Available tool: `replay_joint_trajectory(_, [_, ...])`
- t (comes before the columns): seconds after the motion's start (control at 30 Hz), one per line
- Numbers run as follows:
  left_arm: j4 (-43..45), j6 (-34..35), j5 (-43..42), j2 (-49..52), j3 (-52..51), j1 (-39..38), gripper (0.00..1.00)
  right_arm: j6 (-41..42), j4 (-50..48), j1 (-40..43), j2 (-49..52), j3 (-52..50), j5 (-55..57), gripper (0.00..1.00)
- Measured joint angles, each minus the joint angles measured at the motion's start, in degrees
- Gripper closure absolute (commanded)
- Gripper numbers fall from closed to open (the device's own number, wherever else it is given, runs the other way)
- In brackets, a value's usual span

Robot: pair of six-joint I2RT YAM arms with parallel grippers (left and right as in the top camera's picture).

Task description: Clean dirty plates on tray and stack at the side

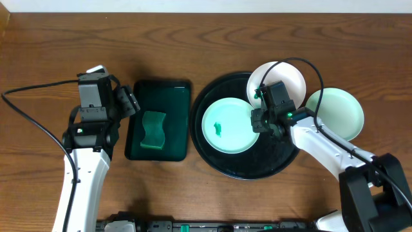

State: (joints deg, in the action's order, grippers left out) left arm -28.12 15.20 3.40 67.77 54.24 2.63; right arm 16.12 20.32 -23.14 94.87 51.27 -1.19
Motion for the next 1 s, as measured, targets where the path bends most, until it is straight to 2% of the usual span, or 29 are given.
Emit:
replay_joint_trajectory(0.2, [0.0, 0.0, 0.0, 0.0, 0.0, 0.0, 0.22, 0.4, -0.5, 0.0, 3.3, -0.1, 0.2, 0.93])
replay_joint_trajectory(0.37, [0.0, 0.0, 0.0, 0.0, 0.0, 0.0, 0.22, 0.8, -1.4, 0.0, 3.5, -0.2, 0.2, 0.97])
replay_joint_trajectory(0.87, [1.9, 0.0, -0.1, 0.0, 0.0, 0.0, 0.22, 1.3, -1.6, 0.0, 3.5, -0.2, 0.2, 0.96])
replay_joint_trajectory(1.0, [-2.5, 0.0, -4.9, 0.0, 0.0, 0.0, 0.22, 1.3, -1.7, 0.0, 3.5, -0.2, 0.2, 0.96])
